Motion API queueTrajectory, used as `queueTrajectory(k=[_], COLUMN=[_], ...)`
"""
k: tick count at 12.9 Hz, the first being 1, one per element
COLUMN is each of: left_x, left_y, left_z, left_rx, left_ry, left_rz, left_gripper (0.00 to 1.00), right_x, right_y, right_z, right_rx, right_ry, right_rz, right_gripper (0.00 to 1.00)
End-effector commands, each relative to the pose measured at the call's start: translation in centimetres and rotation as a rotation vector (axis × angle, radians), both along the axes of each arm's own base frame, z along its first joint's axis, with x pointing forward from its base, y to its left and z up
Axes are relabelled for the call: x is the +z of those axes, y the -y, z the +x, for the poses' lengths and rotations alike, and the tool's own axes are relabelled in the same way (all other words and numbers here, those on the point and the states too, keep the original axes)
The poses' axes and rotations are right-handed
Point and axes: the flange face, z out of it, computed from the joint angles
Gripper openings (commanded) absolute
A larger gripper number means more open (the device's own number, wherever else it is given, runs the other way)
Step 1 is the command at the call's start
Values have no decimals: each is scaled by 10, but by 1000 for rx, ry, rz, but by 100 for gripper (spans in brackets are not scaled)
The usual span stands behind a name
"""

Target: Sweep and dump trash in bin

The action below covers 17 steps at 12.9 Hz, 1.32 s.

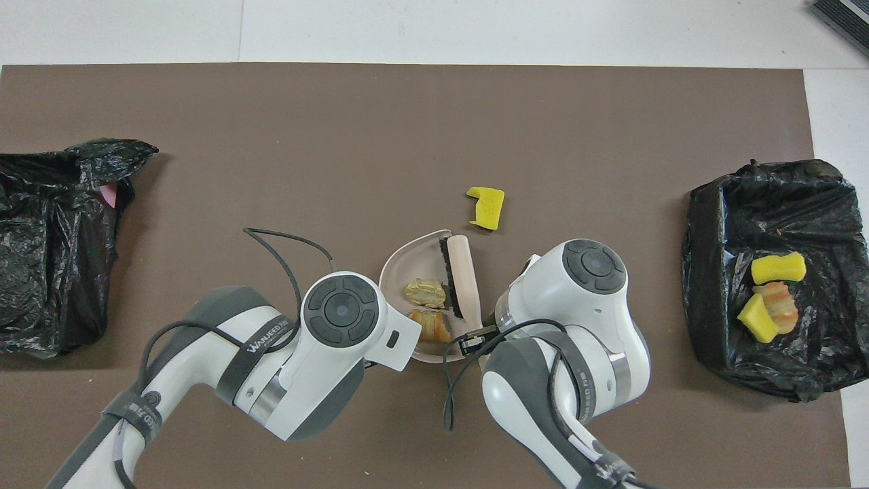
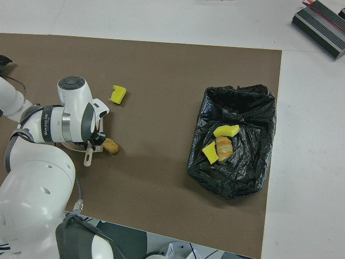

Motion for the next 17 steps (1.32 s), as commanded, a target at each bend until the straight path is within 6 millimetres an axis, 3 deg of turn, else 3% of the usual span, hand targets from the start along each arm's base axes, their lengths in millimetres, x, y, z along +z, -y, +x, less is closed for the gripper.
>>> queueTrajectory(k=[1,3,4,6,9,13,17], left_x=[-7,-8,-8,-9,-6,-7,-7], left_y=[-6,-15,-18,-16,3,14,18], left_z=[3,10,11,5,-17,-39,-45], left_rx=[-13,-5,-21,-105,-150,-139,-151], left_ry=[30,31,28,1,-18,-11,-7], left_rz=[-8,-10,-10,5,22,25,23], left_gripper=[0,0,0,0,0,0,0], right_x=[72,111,117,103,54,2,-24], right_y=[18,57,69,88,112,77,24], right_z=[15,4,-5,-32,-55,-81,-85], right_rx=[-2,-54,-48,-65,-90,-139,-183], right_ry=[-16,24,19,-3,-60,-45,-54], right_rz=[47,-71,-165,-296,-429,-416,-223], right_gripper=[0,0,0,0,0,0,0])
